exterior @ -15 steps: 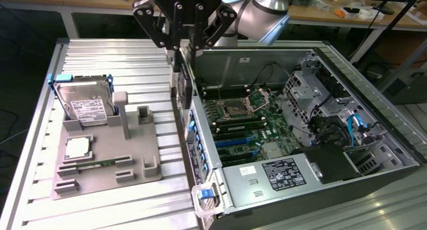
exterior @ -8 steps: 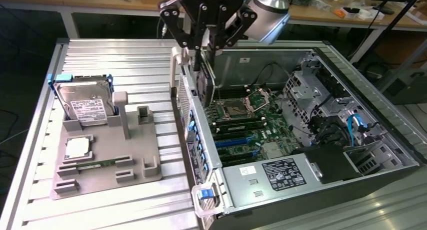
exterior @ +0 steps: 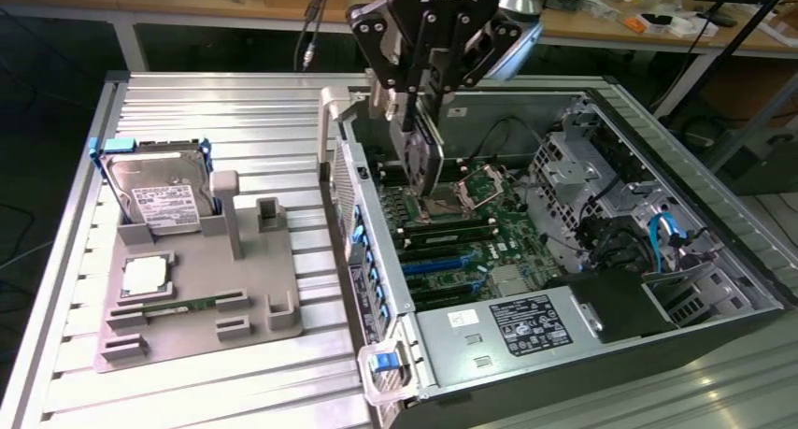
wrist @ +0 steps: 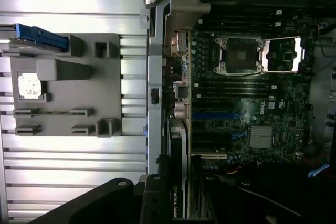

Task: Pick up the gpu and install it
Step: 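Pick up the gpu and move the gpu toward the slot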

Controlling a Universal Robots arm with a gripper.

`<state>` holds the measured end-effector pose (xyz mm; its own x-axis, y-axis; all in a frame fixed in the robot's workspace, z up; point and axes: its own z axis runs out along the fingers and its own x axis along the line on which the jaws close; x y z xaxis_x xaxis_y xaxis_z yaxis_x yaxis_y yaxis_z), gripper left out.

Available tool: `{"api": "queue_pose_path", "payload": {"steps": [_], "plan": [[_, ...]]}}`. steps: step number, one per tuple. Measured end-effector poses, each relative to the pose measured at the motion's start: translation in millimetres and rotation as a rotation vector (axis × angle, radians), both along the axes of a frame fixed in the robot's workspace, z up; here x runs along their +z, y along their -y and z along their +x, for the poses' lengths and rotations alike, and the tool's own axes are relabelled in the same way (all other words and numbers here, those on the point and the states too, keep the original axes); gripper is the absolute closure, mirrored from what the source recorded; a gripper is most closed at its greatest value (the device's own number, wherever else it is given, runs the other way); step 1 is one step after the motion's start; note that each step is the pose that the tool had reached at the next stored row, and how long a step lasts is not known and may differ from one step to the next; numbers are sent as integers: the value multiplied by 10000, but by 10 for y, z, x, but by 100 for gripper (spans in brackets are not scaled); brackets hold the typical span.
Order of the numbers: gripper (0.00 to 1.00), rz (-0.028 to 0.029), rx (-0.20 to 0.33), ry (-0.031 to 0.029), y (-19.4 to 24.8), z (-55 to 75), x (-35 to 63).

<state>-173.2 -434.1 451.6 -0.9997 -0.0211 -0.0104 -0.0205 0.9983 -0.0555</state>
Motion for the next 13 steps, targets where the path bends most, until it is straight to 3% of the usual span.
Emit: {"api": "queue_pose_path", "payload": {"steps": [4,8,13], "plan": [[73,136,-2,0,2,122,0],[73,232,-3,0,2,288,0],[73,459,-2,0,2,511,0]]}}
